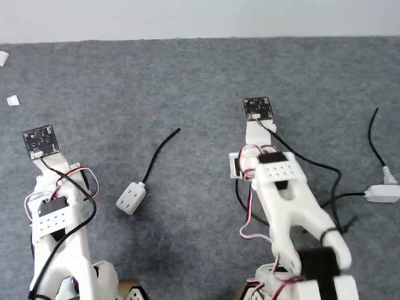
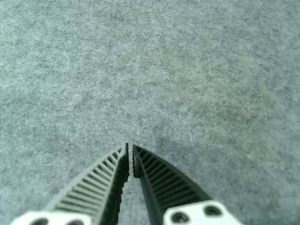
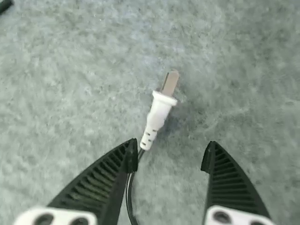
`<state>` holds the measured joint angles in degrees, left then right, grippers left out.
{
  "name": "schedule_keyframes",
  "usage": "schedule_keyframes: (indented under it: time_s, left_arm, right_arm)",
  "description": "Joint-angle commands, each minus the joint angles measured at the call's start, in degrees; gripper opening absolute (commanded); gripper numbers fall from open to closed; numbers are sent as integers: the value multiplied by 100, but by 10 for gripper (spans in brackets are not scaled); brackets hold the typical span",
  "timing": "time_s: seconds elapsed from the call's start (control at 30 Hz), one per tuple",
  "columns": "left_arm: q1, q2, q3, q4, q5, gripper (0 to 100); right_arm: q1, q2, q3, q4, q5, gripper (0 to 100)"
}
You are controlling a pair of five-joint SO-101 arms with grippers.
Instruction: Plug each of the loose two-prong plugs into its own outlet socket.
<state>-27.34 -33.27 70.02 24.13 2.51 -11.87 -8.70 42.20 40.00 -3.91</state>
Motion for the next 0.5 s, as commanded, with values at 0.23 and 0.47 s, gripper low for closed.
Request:
schedule_keyframes:
  time_s: [0.23, 0.47]
  left_arm:
    - [9, -123, -48, -176, -18, 15]
    - [9, -123, -48, -176, -18, 15]
  right_arm:
    - [-338, 171, -448, -171, -70, 231]
    - [-145, 1103, -1073, -295, -62, 230]
